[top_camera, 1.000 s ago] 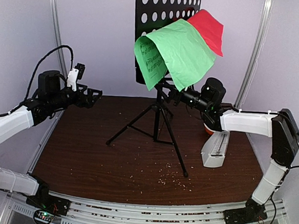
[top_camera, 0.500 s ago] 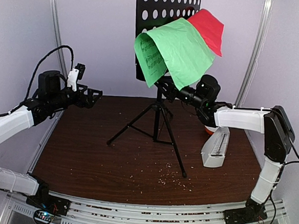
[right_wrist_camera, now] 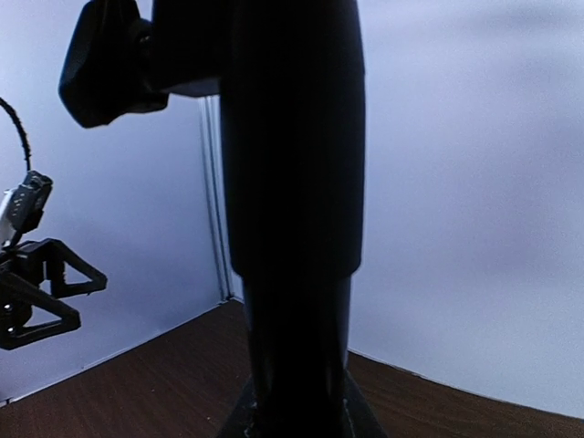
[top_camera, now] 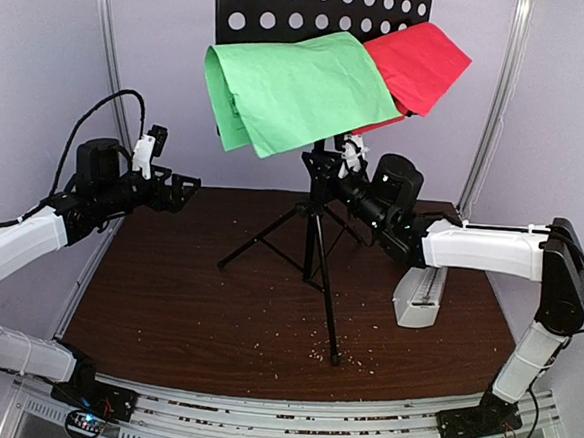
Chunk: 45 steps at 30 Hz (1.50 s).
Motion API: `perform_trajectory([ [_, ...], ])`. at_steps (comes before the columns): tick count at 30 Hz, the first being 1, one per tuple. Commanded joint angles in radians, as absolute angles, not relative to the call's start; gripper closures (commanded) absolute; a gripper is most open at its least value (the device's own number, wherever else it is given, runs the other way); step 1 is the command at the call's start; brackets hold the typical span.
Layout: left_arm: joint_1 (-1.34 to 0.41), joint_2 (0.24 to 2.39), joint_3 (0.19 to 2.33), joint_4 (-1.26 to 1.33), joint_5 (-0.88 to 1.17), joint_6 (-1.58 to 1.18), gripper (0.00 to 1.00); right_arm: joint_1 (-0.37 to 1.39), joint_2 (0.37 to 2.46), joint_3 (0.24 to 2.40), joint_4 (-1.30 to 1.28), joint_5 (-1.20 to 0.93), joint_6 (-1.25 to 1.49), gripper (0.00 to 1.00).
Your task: Pack up the instrument practice props
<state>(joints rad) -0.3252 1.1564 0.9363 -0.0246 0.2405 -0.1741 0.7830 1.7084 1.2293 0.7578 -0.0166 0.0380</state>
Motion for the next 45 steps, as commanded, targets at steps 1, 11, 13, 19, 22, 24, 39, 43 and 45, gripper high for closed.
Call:
perform_trajectory([
  [1,-0.316,1.161,0.944,-0.001,0.245,-0.184,0.02,0.836,1.661,1.341,0.749,0.434,-0.042,1.0],
  [11,-0.315,1.164,0.945,-0.001,0.245,-0.183,0.02,0.931,1.747,1.423,0.833,0.782,-0.146,1.0],
  [13,-0.316,1.164,0.944,-0.001,0.246,-0.183,0.02,0.949,1.769,1.42,0.849,0.817,-0.152,1.0],
  [19,-0.315,1.164,0.944,-0.003,0.245,-0.183,0.02,0.982,1.816,1.398,0.8,0.819,-0.042,1.0],
  [22,-0.316,1.164,0.944,-0.003,0.244,-0.183,0.02,0.992,1.828,1.39,0.764,0.803,-0.006,0.98],
  [24,-0.316,1.163,0.944,-0.003,0.243,-0.183,0.02,0.994,1.826,1.377,0.752,0.782,0.019,0.82],
  [39,-0.315,1.172,0.938,-0.001,0.235,-0.179,0.02,0.989,1.738,1.2,0.731,0.633,0.082,0.19],
  [43,-0.316,1.203,0.927,0.013,0.265,-0.19,0.03,0.985,1.693,1.124,0.719,0.59,0.104,0.13],
  [45,-0.317,1.234,0.931,0.015,0.302,-0.196,0.08,0.979,1.669,1.073,0.706,0.574,0.124,0.12],
])
